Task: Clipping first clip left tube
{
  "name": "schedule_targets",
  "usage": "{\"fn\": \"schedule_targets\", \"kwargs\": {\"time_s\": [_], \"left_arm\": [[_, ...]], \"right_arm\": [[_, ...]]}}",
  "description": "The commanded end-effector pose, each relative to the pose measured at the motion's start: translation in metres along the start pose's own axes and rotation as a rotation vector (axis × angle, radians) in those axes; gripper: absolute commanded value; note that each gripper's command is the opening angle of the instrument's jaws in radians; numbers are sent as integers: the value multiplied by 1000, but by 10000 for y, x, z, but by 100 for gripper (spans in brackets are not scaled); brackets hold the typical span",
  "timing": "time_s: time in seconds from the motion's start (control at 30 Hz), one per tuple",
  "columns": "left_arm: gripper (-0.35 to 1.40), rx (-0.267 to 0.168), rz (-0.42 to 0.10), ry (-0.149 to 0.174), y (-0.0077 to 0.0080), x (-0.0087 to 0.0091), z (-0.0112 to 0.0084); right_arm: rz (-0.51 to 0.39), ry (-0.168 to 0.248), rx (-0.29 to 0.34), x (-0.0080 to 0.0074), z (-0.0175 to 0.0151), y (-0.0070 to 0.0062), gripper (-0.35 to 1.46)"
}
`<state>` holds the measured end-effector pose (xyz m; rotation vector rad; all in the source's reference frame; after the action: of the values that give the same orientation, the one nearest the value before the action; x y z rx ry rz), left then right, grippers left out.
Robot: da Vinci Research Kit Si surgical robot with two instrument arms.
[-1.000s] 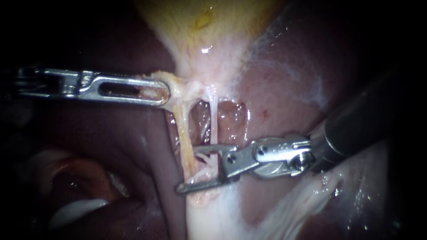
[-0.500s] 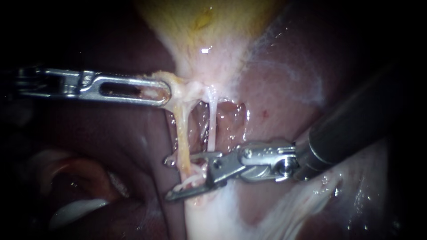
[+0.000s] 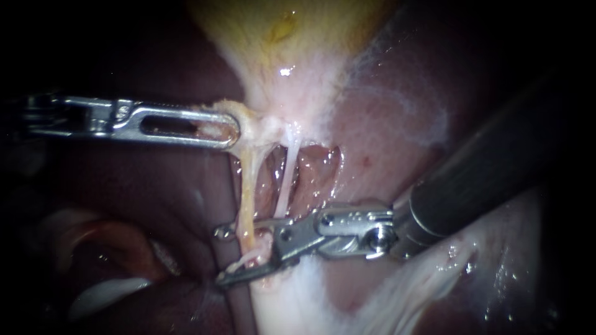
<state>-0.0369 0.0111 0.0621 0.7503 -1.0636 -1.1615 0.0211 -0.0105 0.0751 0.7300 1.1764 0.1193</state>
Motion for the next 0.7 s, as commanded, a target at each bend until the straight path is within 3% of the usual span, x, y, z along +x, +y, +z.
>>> {"fn": "schedule_targets", "kwargs": {"time_s": [0.03,0.33,0.5,0.53,0.6,0.7], "left_arm": [[-35,1,0,1,0,0,0],[-35,1,0,1,0,0,0],[-35,1,0,1,-1,0,0],[-35,1,0,1,-1,0,0],[-35,1,0,1,-1,0,0],[-35,0,0,1,-1,0,0]], "right_arm": [[-2,0,2,0,0,0,45],[1,0,12,0,-4,-1,32],[50,1,24,0,-11,-5,-14],[89,1,29,-1,-13,-5,-35],[146,1,35,-1,-15,-6,-35],[145,1,35,0,-17,-7,-35]]}}
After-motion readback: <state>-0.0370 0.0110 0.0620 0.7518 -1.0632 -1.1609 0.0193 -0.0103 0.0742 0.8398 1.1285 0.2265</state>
